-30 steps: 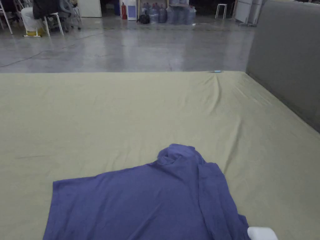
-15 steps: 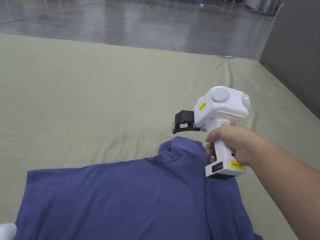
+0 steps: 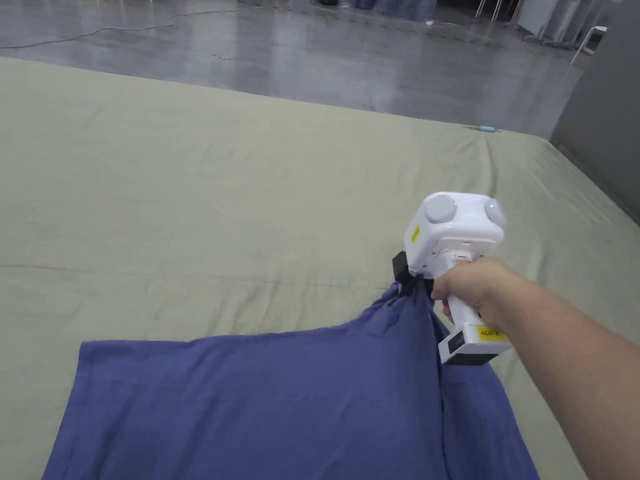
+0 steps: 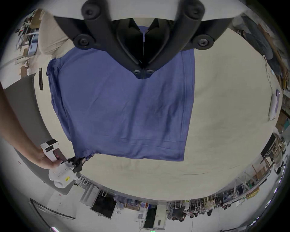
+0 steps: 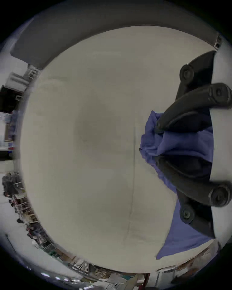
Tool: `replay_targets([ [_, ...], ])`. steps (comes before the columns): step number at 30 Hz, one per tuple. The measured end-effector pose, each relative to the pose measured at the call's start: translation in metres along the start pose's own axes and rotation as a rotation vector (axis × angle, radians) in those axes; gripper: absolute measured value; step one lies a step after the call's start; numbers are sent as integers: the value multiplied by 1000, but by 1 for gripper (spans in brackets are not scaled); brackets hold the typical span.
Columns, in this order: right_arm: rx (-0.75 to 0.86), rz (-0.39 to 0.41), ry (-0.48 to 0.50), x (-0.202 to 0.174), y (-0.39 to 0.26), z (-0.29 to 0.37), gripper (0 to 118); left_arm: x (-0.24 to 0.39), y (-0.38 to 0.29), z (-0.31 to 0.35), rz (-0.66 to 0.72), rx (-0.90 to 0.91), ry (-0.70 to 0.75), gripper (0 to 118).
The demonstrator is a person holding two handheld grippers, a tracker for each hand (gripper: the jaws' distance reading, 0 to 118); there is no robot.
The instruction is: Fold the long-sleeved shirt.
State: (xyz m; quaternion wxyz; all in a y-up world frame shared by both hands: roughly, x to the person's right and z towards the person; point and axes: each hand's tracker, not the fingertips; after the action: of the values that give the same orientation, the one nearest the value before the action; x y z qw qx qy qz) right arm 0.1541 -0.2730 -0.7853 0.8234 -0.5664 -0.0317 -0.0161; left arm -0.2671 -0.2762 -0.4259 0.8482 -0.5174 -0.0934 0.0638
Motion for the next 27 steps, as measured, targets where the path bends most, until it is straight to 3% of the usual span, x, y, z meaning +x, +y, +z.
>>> replay_targets([
  [6,147,77,33,7,-45,78,18,2,-2,9,0,5,-22,0],
  [11,240,68,14,-2,-131,118,18,4,-3,10,4,9,-22,0],
  [14,247,51,18,-6,-185,110,18,6,-4,9,-3,1,-20,0],
  [20,113,-74,1,-8,-277,62,18,8,-6,10,-1,-5,-26,0],
  [22,115,-103,4,-6,-291,49,18,9,-5,12,-1,-4,-27,0],
  [23,215,-114,7,-6,-296,54,18,9,-5,12,-2,-4,-27,0],
  [27,210,-95,-18,-13,-296,49,22,8,-5,13,4,-6,-32,0],
])
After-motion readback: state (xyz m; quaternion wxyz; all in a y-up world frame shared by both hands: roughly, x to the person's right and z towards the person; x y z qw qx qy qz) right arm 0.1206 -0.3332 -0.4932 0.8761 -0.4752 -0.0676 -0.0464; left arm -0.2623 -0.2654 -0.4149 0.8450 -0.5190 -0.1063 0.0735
